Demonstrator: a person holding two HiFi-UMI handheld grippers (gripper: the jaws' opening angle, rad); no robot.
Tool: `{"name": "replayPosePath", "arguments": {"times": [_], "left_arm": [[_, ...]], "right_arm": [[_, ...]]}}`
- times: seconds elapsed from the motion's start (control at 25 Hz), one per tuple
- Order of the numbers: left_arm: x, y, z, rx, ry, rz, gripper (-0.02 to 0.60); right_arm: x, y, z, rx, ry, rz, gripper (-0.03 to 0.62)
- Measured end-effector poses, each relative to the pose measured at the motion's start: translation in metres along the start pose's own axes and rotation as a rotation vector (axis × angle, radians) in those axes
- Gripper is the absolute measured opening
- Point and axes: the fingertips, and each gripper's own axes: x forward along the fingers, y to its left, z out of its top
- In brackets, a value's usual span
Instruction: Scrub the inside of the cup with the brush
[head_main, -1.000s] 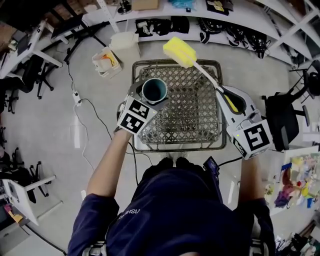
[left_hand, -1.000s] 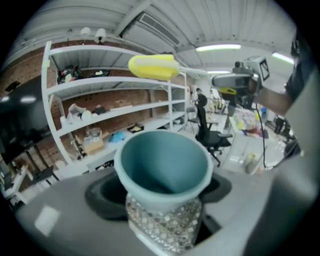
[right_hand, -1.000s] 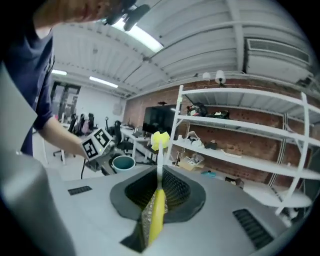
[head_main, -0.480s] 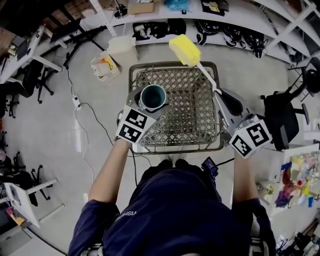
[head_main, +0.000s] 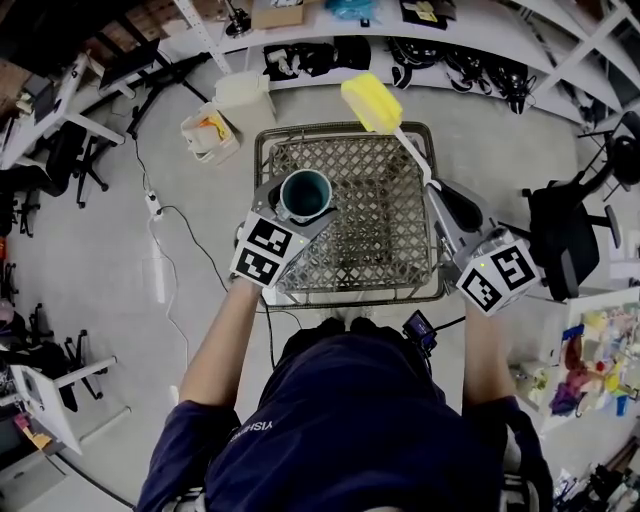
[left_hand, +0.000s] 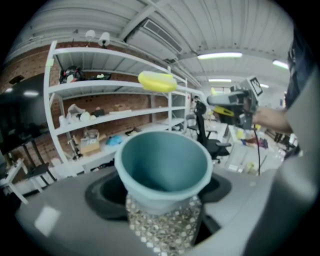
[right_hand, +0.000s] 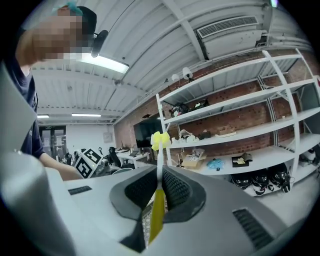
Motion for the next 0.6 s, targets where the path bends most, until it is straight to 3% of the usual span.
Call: {"name": "replayPosePath", "arguments": {"times": [0.6], "left_arm": [[0.0080, -0.0029, 0.0085, -0.033, -0.013, 0.020, 0.385]], "right_arm": [[-0.0016, -0.0089, -0.0060, 0.016, 0.012, 0.031, 0.031]]}}
